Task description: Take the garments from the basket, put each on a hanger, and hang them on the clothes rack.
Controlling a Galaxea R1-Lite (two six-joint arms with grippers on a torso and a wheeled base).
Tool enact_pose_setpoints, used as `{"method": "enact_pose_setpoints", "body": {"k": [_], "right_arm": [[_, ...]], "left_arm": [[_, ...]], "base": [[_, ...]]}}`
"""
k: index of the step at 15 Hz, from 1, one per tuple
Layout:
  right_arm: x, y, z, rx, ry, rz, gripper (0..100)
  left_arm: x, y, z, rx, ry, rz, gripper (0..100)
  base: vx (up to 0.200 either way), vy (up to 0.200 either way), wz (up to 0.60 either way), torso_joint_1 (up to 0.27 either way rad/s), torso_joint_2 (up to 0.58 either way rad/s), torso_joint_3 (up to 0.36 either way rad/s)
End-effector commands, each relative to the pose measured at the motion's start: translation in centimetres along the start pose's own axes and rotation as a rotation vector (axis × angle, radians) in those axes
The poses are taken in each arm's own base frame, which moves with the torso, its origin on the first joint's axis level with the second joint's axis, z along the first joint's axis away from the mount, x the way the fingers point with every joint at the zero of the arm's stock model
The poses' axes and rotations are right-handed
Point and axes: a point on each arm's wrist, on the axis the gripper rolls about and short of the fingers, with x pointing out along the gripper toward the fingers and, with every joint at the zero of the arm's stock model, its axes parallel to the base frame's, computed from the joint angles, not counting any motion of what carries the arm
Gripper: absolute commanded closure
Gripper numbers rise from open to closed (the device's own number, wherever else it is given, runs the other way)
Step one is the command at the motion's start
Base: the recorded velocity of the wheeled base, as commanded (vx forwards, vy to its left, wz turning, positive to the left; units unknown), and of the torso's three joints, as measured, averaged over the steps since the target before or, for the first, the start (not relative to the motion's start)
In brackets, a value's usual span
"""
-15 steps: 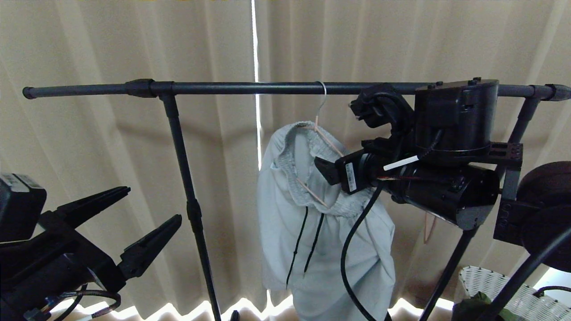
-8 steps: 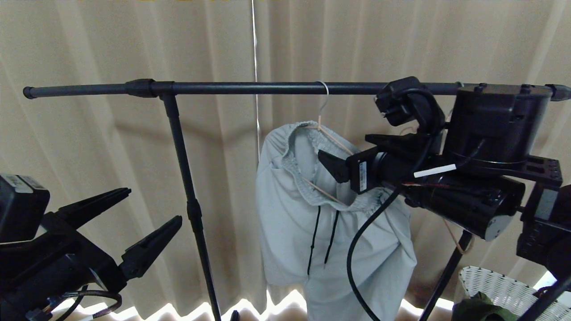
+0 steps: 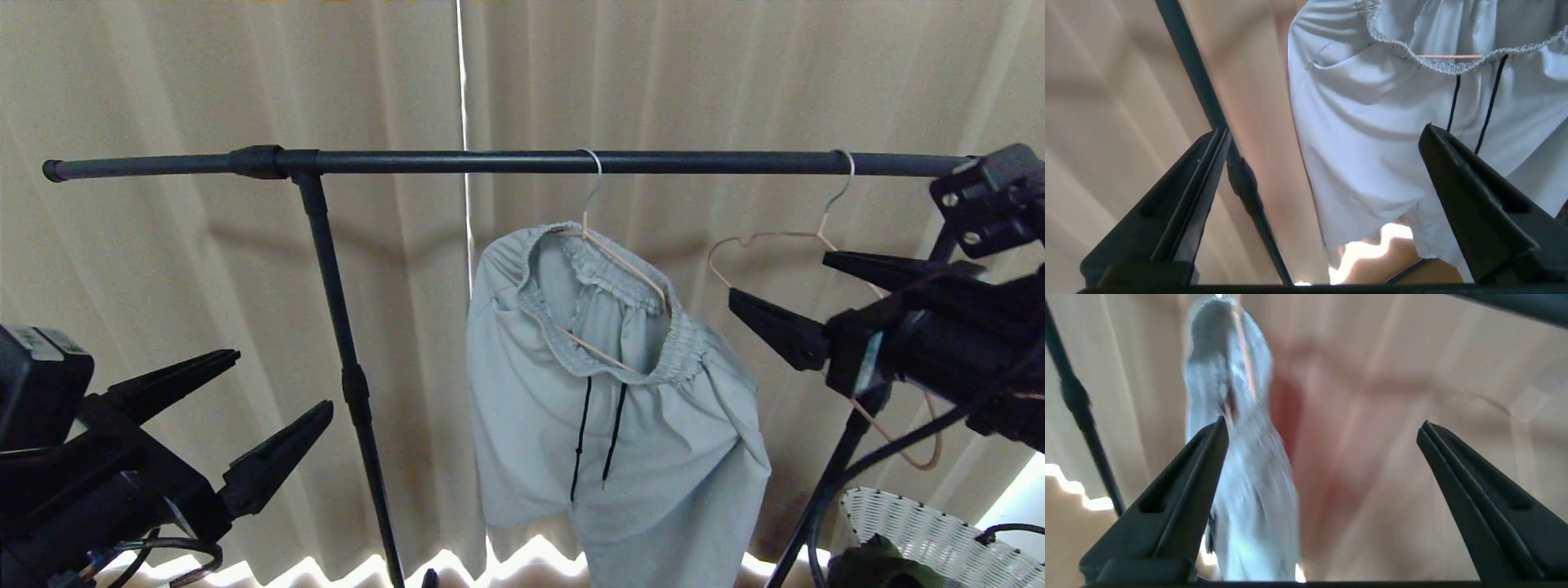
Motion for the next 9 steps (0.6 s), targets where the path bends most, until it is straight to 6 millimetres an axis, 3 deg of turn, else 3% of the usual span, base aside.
{"method": "enact_pose_setpoints", "body": {"k": [1,4,9], "right_arm": [[-4.0,-1.3,-2.6,-0.015,0.015,-0.023,0],[-4.8,-2.8,-4.2,-0.026,0.05,-0.108,0],[-5.3,-2.8,-5.1,-0.023,0.065,-0.103,0]], "left_arm": [[1.2,-0.1,0.5,0.0,0.0,-0.016,0],[3.2,-0.9,0.3,-0.003,0.034,-0.063,0],[2.9,-1.8,-0.6,-0.105,0.054,-0.106,0]], "base": [[0.0,0.0,0.0,0.0,0.0,0.0],[0.0,0.0,0.0,0.0,0.0,0.0],[0.0,0.0,0.0,0.0,0.0,0.0]]}}
